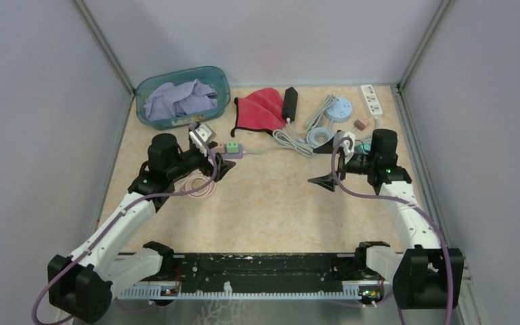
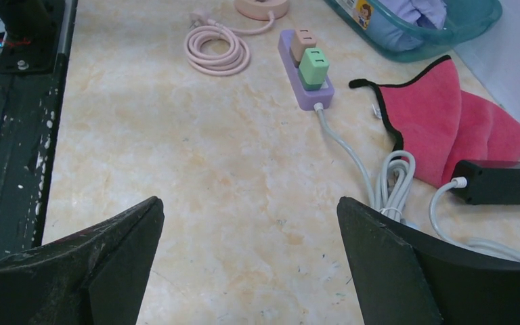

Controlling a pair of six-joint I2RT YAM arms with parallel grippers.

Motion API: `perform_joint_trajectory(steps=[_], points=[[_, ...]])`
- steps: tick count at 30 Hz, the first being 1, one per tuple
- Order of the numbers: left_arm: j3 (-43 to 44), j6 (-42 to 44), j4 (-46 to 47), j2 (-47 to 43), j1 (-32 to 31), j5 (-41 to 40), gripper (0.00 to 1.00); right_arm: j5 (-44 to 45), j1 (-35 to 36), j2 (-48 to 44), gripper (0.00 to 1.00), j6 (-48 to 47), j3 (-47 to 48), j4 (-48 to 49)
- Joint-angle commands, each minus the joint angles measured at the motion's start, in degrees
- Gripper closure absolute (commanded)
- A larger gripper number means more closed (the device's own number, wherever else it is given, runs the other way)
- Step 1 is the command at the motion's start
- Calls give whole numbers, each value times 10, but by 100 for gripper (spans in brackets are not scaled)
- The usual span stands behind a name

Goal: Pull the plug off the socket
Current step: Move the socket to the center of the board.

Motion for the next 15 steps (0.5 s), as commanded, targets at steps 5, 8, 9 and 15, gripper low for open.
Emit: perform_joint_trajectory(steps=[5,8,9,15], points=[[-33,138,7,51,-1,-16,2,-33,-5,49,1,-290,55,-225],[-30,148,-8,69,-1,-39,2,-17,-5,62,1,-322,66,-259],[-31,154,-10,73,-1,-41,2,-13,-5,64,1,-331,68,-266],[-5,222,-33,120,-1,-60,3,4,-5,81,1,-361,76,-295]])
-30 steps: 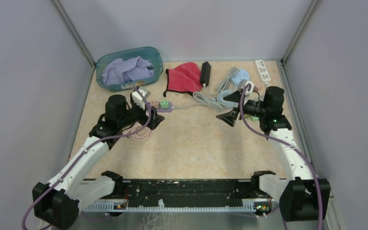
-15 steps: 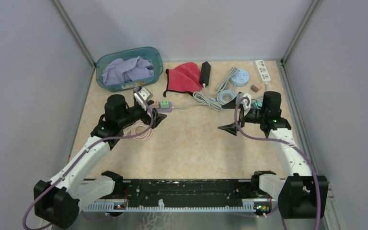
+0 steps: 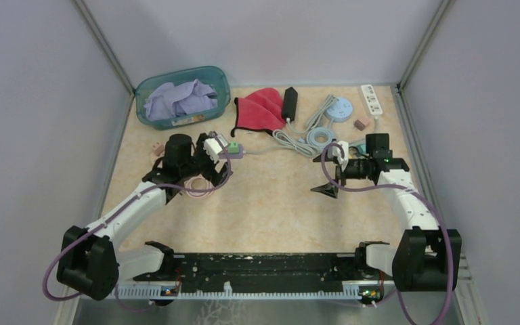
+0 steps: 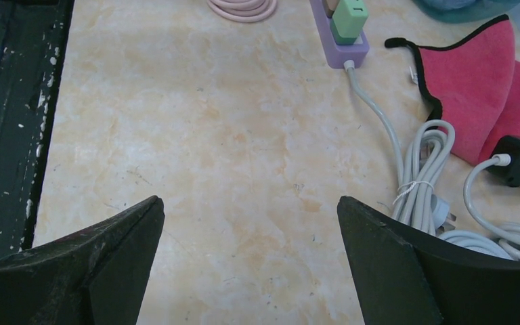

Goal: Pull the plug off the socket
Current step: Move the socket to the center of the board.

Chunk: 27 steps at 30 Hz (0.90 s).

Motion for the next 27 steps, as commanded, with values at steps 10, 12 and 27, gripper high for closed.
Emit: perform_joint_trajectory(steps=[10,12,27], points=[[92,165,-103,110,10,-22,6,19,-3,12,1,-76,32,-42],[93,187,-102,120,17,-4,10,18,-3,16,1,-76,33,-44],[177,306,-103,241,127,135,28,14,-3,47,1,-117,42,-83]])
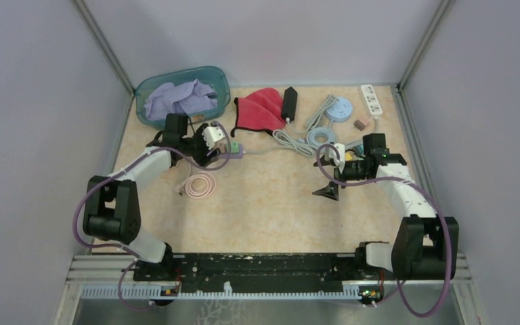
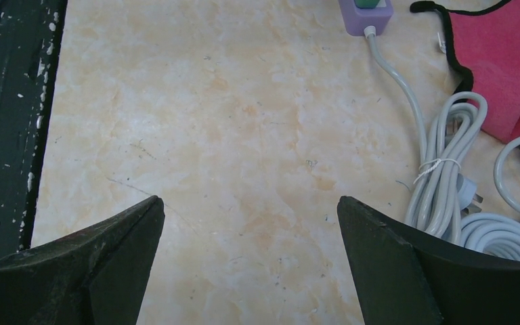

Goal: Pull the plug off the socket
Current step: Move the socket to the center of the board.

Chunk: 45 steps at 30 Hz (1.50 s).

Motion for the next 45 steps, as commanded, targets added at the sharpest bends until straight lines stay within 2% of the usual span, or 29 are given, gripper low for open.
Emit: perform_joint_trajectory(steps=[1,5,10,20,23,28,30,32,34,40,45], points=[[14,55,11,5,28,89,28,-19,-3,3,1,-31,26,-8],[17,116,17,35,46,146,32,-17,-3,3,1,-32,23,-6],[87,148,-51,100,49,180,41,-15,-3,1,1,-28,19,2],[100,171,-49,145,49,196,43,-16,-3,2,1,-22,13,10],[101,184,-52,152,49,217,50,-17,-3,2,1,-21,12,12],[94,196,-69,151,44,245,72,-16,-3,0,1,-18,8,16],[80,192,-71,141,37,250,84,-16,-3,-2,1,-18,7,18],[66,175,-71,126,26,257,92,-17,-3,-4,1,-17,6,20],[51,150,-59,107,2,252,96,-19,-2,-5,1,-17,5,20],[-4,45,-22,54,-100,223,99,-22,2,-11,1,-19,1,21],[-42,-108,33,25,-160,207,100,-22,9,-15,1,-9,-7,36]])
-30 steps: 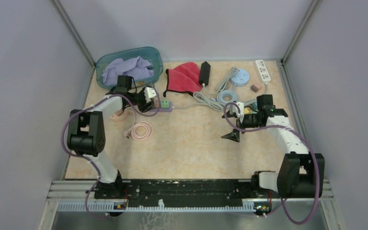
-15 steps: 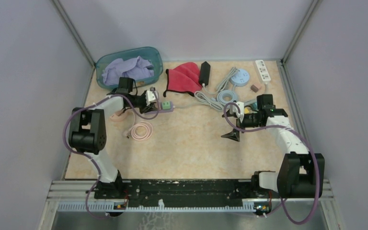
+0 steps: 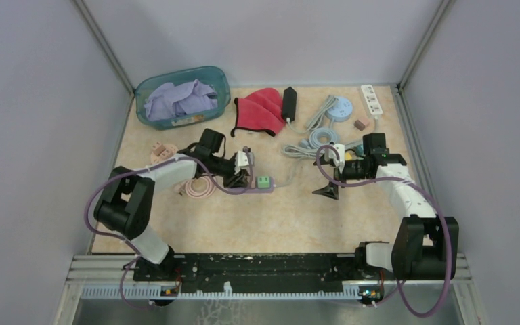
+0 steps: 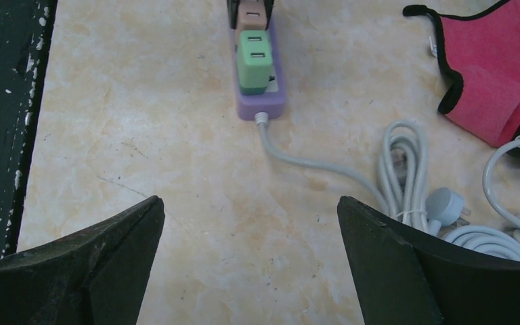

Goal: Pull the plug off the socket
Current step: Move the socket to the center of the board, then remove the plug from the socket.

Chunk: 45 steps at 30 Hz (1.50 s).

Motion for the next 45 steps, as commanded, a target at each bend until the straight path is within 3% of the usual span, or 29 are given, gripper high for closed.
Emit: perform_joint_trajectory(steps=[1,7,14,20,27,28,29,38,45], points=[[-36,-168,71,-38,-42,9,100,-25,12,-16,1,2,-8,34],[-110,-362,189,-78,-112,-69,98,-24,58,-9,1,7,-24,62],[-202,-415,297,-125,-192,-175,92,-24,126,12,2,29,-34,100],[-272,-429,406,-179,-224,-239,47,3,169,25,3,37,-33,116],[-309,-414,472,-225,-226,-236,22,18,196,34,3,28,-28,113],[-316,-415,482,-236,-226,-237,4,21,201,34,3,33,-29,118],[-327,-416,493,-248,-226,-242,0,26,207,34,3,43,-29,127],[-436,-544,589,-395,-225,-290,0,105,282,48,5,139,-25,204],[-509,-584,652,-446,-225,-248,0,161,332,78,20,197,-8,235]])
